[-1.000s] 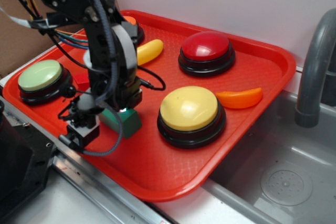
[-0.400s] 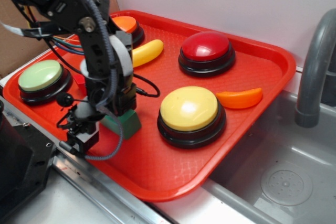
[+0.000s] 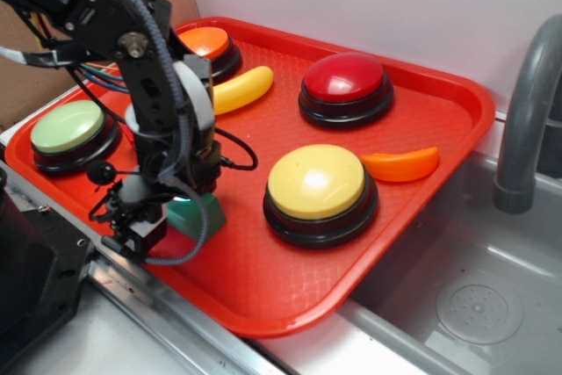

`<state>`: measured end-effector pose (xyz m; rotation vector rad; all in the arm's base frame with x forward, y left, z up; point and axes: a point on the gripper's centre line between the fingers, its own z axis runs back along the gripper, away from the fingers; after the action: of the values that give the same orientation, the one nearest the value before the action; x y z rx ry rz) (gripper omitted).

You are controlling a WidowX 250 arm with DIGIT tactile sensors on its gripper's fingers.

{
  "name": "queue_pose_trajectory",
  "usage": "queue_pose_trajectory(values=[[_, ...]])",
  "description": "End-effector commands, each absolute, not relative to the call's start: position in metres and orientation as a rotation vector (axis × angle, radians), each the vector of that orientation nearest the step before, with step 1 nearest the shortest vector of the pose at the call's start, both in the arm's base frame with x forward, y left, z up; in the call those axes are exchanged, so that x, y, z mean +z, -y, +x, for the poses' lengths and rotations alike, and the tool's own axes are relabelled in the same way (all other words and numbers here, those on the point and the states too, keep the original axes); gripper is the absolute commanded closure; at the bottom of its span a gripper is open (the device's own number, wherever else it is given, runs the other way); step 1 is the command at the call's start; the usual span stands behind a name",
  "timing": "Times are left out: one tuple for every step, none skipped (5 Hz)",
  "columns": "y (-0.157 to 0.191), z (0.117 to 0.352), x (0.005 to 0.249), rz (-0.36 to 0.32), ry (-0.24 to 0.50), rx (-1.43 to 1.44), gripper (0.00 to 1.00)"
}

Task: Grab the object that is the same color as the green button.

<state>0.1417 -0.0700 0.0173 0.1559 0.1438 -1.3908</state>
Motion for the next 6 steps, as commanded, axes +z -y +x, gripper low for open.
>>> queue_pose_trajectory(values=[[0.072,0.135,0.023,0.228,-0.019,-1.313,1.00],[0.070,0.177,0.056,0.293,0.050,-1.237,1.00],[0.062,0.175,0.108,0.264,0.154,-1.022,1.00],[0.049,0.161,0.157,0.221,0.134,-0.770,1.00],[0.047,0.146,0.207,0.191,0.114,-0.519,1.00],[0.056,0.142,0.234,0.117,0.005,-0.273,1.00]])
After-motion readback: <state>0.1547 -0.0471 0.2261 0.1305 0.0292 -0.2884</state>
